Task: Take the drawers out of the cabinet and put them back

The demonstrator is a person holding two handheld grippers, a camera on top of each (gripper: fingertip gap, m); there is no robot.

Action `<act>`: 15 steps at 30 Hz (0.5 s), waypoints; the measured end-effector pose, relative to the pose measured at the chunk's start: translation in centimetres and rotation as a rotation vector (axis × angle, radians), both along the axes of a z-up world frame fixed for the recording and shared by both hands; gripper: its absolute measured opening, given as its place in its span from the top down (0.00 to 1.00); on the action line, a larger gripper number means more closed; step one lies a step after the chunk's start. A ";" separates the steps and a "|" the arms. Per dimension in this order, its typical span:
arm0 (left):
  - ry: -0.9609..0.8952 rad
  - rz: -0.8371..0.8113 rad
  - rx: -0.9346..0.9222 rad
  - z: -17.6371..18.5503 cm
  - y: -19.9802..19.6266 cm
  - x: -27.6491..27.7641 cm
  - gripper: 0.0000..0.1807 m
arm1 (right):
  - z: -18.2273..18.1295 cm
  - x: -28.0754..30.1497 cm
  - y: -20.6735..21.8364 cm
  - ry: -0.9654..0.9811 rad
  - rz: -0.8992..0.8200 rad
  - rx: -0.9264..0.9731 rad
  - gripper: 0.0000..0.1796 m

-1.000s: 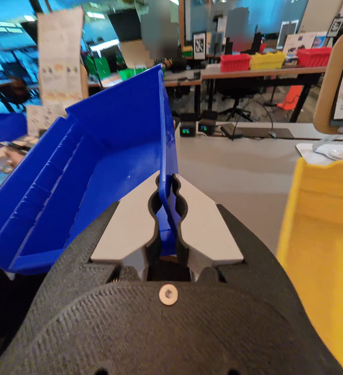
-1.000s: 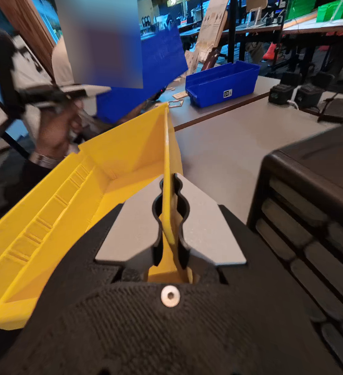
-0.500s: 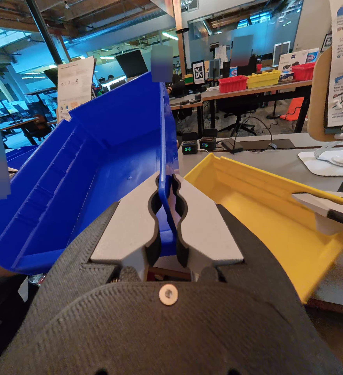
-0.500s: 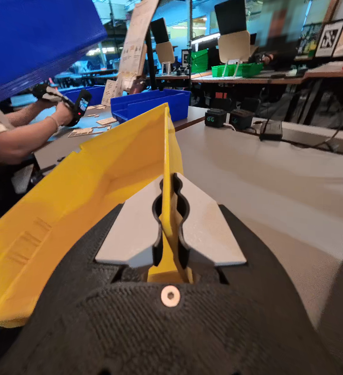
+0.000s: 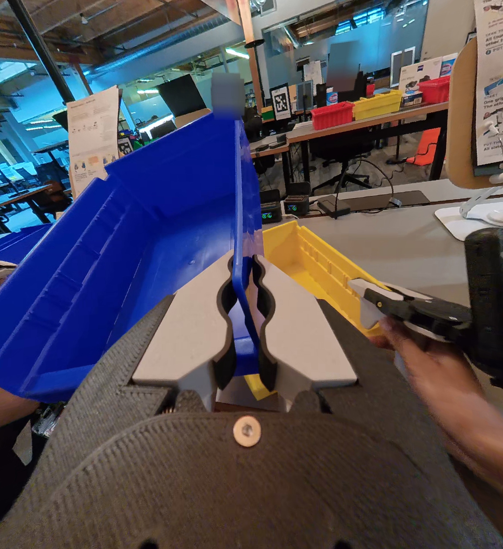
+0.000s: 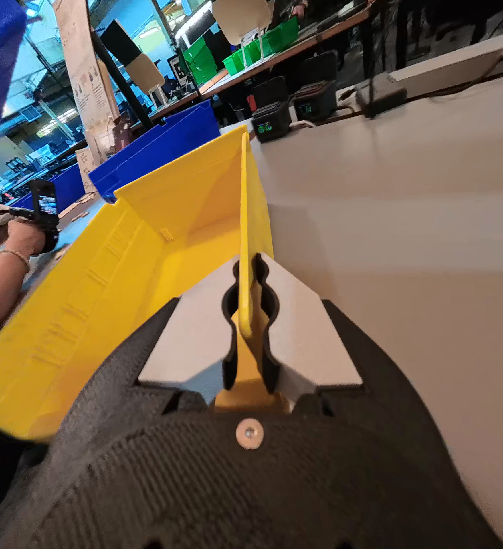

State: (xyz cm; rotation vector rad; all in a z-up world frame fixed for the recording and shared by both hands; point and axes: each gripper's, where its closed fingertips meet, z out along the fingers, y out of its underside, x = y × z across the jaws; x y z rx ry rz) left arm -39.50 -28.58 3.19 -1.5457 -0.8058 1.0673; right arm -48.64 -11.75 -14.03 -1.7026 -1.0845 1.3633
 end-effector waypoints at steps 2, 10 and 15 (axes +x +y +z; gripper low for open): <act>0.005 -0.001 0.006 0.3 -0.1 0.1 0.99 | 0.2 -0.5 -1.7 -0.019 0.051 -0.066 0.95; 0.016 -0.025 0.020 1.0 0.4 0.9 0.99 | 0.9 1.1 -6.2 -0.058 0.252 -0.163 0.88; 0.024 -0.047 0.016 1.4 1.3 1.6 0.99 | 2.3 3.2 -6.9 0.018 0.311 -0.114 0.89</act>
